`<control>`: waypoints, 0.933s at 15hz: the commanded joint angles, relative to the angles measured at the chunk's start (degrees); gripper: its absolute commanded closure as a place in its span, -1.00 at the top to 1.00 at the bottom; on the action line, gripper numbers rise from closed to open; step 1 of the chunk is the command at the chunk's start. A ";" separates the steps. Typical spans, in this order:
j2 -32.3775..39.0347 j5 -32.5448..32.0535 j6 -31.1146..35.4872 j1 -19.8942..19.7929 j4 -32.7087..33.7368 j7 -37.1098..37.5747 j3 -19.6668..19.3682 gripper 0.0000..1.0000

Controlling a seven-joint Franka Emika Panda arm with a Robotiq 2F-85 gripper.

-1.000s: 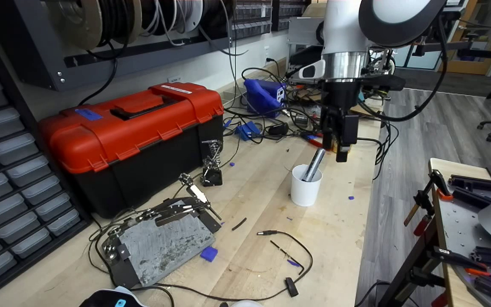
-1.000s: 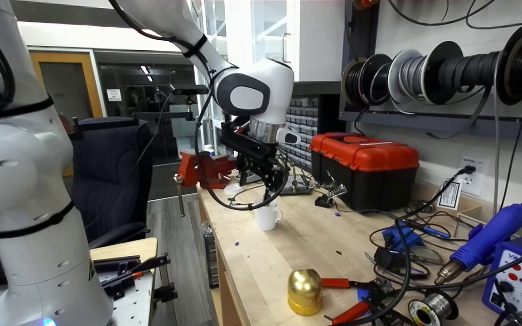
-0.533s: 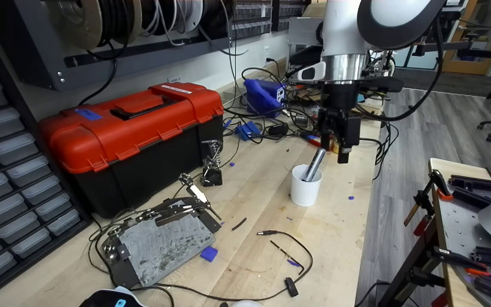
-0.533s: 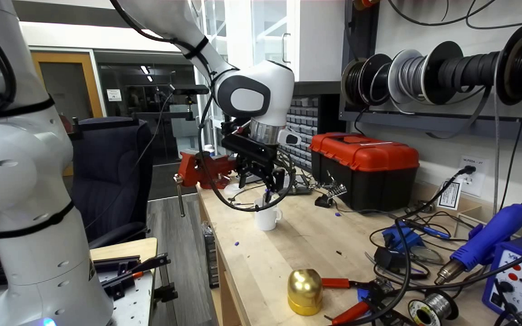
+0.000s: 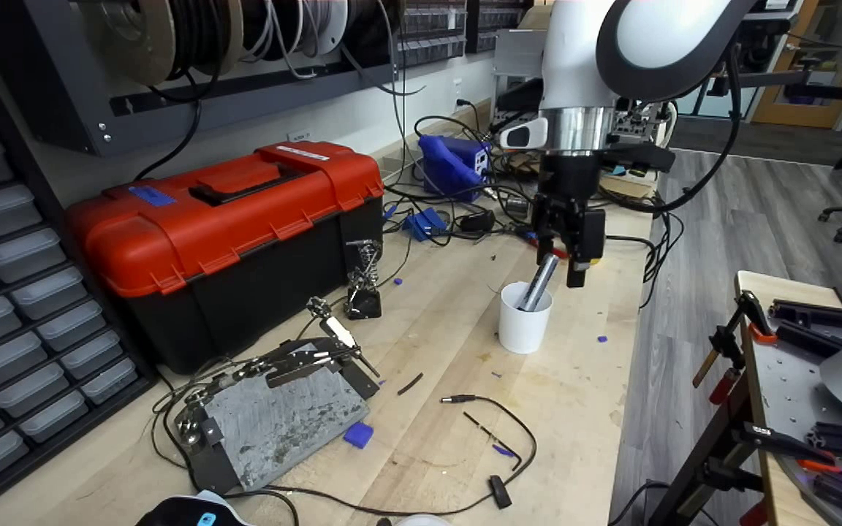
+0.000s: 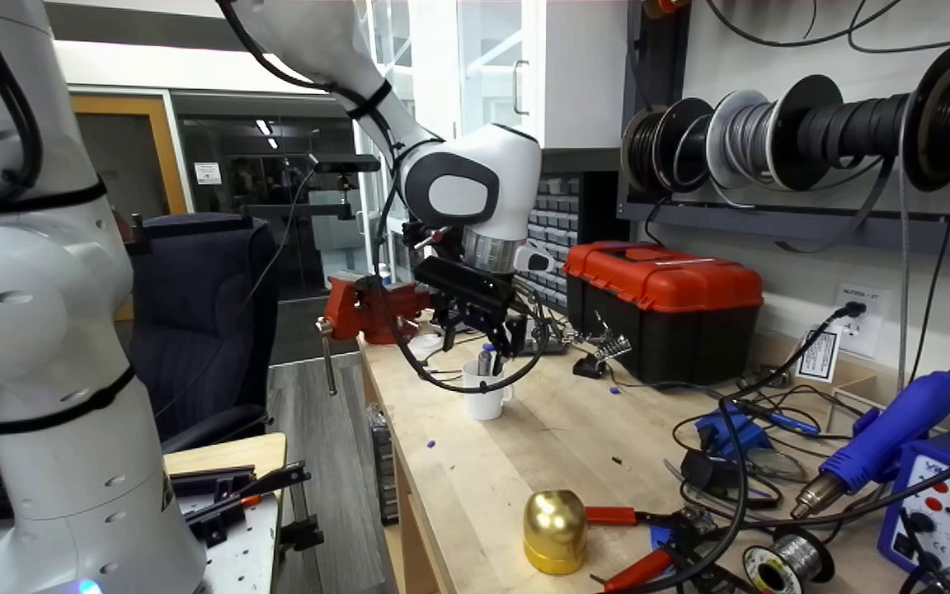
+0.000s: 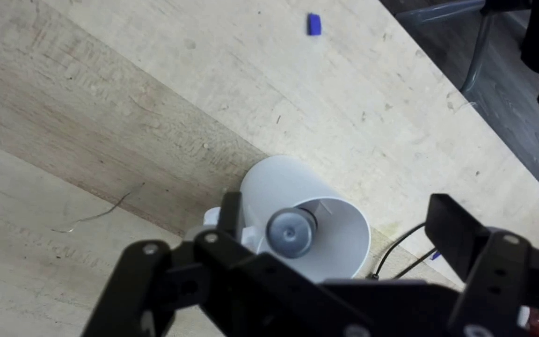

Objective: Remove the marker from the mug cup and put it on the table

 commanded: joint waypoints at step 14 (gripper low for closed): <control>2.87 -1.75 0.41 -1.05 3.18 -0.50 1.82 -0.90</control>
